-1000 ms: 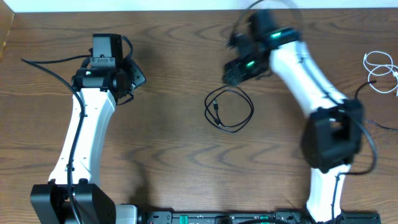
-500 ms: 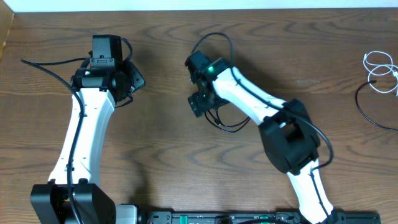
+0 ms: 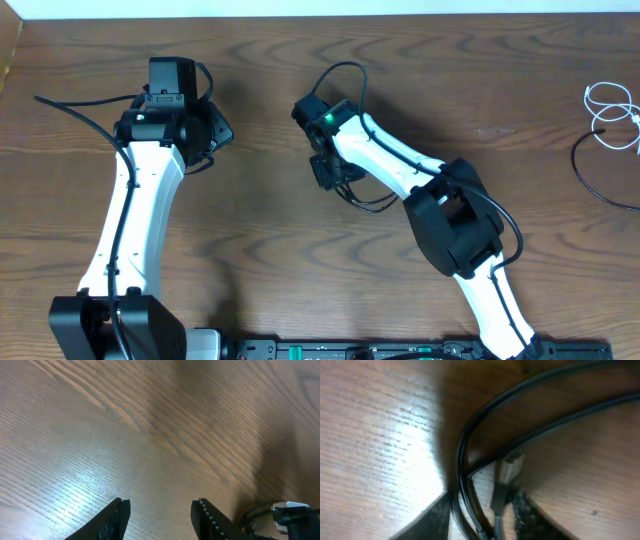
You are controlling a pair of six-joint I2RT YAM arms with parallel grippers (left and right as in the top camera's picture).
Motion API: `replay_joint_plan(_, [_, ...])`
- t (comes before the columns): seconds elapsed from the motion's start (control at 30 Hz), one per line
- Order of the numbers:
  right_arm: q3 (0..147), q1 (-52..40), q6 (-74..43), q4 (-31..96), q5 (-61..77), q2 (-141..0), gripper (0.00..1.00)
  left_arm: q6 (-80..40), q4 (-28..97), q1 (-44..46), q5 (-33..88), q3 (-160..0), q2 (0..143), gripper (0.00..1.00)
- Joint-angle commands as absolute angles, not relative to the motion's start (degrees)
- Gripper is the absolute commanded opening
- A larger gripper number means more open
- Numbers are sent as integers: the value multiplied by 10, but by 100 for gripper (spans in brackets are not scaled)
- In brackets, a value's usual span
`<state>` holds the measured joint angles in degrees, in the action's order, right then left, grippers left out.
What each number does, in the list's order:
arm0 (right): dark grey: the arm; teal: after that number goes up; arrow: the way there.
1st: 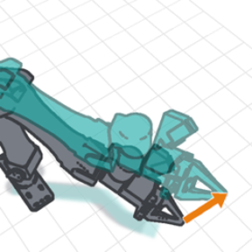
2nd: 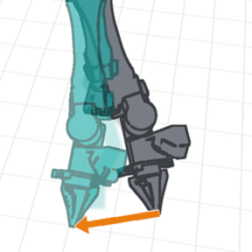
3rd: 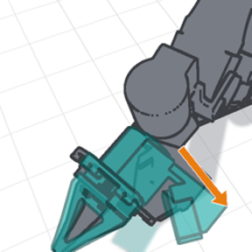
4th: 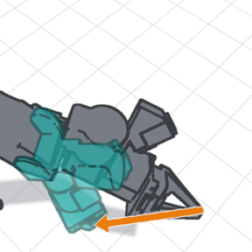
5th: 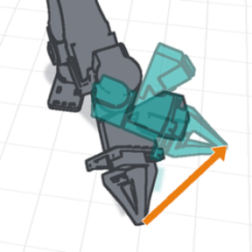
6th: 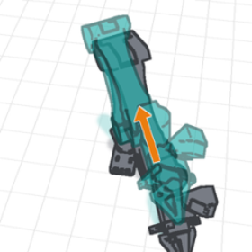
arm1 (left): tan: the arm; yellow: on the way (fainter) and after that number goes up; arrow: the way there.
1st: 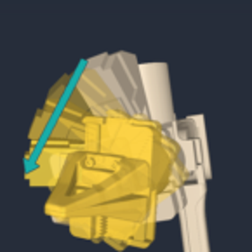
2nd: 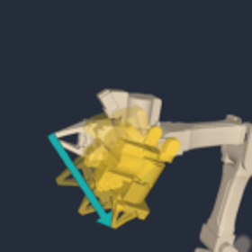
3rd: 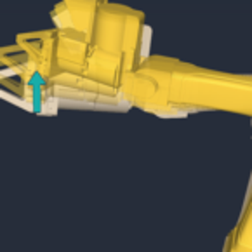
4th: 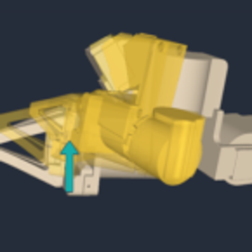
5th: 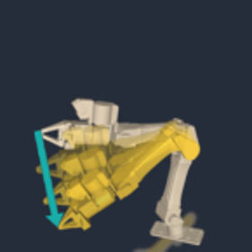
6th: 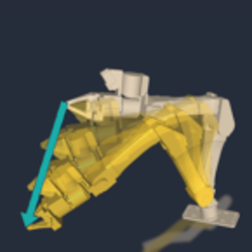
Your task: Untangle cables
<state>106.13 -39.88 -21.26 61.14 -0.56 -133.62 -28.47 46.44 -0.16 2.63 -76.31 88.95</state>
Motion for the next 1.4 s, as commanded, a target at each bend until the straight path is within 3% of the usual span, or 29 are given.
replay_joint_plan(0.0, [1056,-394,-218,589,-28,-1377,19,-279,468,-4,18,-759,887,45])
replay_joint_plan(0.17, [1056,-382,-214,570,-42,-1377,1,-279,468,-4,19,-759,887,45])
replay_joint_plan(0.43, [1075,-345,-153,570,-32,-1373,1,-279,467,-4,19,-759,887,46])
replay_joint_plan(0.53, [1115,-324,-105,601,6,-1367,1,-279,467,-4,19,-759,887,51])
replay_joint_plan(0.83, [1390,-185,14,749,5,-1352,1,-279,467,-4,19,-759,887,59])
replay_joint_plan(1.1, [1413,-34,35,582,-209,-1352,1,-279,467,-4,19,-759,887,59])
replay_joint_plan(1.37, [1406,98,33,507,-220,-1352,1,-279,467,-4,19,-759,887,59])
